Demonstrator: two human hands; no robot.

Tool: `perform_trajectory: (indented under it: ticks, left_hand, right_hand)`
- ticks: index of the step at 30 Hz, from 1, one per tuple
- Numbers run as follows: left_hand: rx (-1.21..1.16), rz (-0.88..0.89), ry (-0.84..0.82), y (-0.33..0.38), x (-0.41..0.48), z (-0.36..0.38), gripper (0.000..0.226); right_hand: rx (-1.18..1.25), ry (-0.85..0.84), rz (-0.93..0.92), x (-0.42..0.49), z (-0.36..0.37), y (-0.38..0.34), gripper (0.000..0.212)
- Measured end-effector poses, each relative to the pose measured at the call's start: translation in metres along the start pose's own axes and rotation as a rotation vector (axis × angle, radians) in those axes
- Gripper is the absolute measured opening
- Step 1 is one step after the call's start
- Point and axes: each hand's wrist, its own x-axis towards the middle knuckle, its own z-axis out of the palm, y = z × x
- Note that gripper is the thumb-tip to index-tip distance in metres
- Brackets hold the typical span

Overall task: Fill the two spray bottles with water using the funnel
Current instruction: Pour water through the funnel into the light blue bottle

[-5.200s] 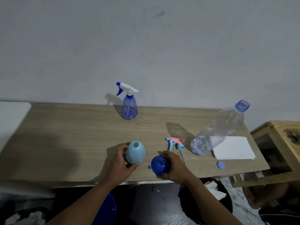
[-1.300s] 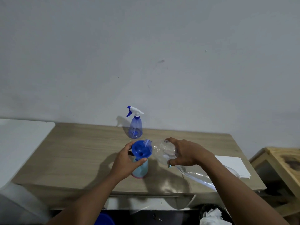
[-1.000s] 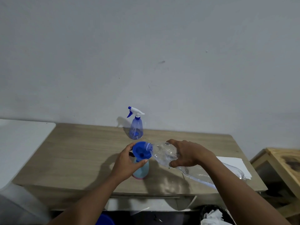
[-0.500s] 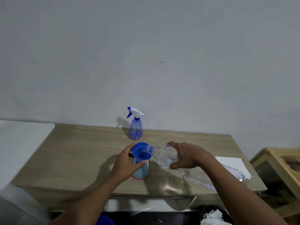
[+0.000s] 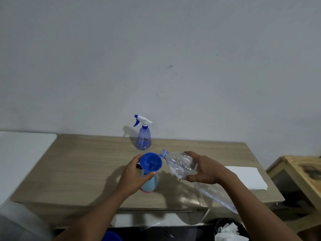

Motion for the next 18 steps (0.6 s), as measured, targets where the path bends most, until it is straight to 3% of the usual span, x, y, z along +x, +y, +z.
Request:
perform_trajectory:
  ticks: [4,12,18]
  left_hand:
    - [-0.003,-0.006,0.011,-0.003,0.000,0.001,0.069]
    - [0.002,-0.020,0.011,-0.003,-0.001,0.003,0.070]
    - [0.009,-0.013,0.005,-0.002,-0.002,0.003,0.073]
  right_hand:
    - [0.190,0.176,0.020,-0.006,0.005,0.024,0.095]
    - [0.494,0.743,0.212,-0.021,0.019,0.069,0.089]
    - [0.695,0.862,0.346,-0.027,0.032,0.078,0.088]
